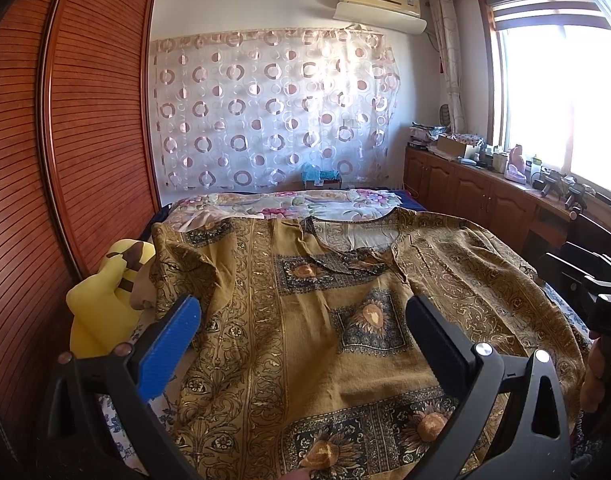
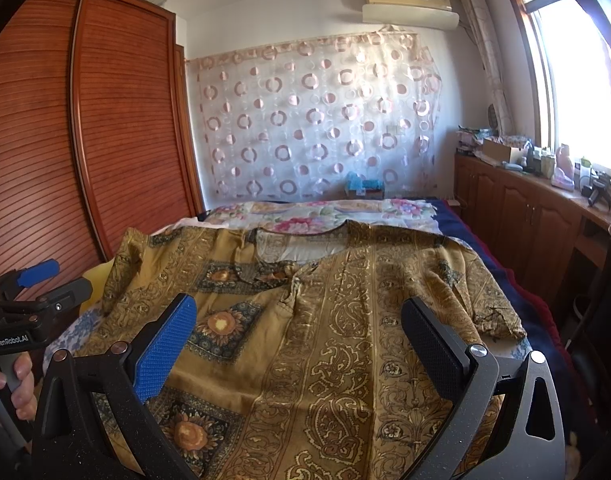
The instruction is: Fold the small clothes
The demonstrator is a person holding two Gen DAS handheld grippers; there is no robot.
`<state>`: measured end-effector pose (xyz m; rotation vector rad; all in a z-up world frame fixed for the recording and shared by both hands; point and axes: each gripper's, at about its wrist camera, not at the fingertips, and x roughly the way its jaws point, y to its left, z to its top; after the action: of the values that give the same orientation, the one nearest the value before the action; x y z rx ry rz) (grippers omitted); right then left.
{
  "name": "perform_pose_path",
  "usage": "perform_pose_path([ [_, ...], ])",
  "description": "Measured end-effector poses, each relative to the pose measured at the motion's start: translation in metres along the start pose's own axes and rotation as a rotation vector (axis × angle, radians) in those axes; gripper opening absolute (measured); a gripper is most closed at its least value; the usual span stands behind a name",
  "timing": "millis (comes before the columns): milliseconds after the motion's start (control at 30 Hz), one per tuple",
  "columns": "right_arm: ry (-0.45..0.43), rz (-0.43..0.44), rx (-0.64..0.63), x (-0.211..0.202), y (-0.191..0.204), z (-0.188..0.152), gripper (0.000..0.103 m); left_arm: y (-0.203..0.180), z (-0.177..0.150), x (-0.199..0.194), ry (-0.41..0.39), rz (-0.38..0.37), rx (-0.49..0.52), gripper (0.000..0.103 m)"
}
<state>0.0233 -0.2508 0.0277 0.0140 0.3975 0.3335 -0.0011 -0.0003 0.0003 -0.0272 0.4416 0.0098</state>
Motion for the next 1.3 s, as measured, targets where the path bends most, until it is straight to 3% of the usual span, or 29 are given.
perform_pose_path([
  [1300, 0.003, 0.0, -0.001, -0.0007, -0.0006, 0.001, 0.103, 0.0022, 0.0069, -0.0068, -0.005, 0.002, 0.003, 0.103],
])
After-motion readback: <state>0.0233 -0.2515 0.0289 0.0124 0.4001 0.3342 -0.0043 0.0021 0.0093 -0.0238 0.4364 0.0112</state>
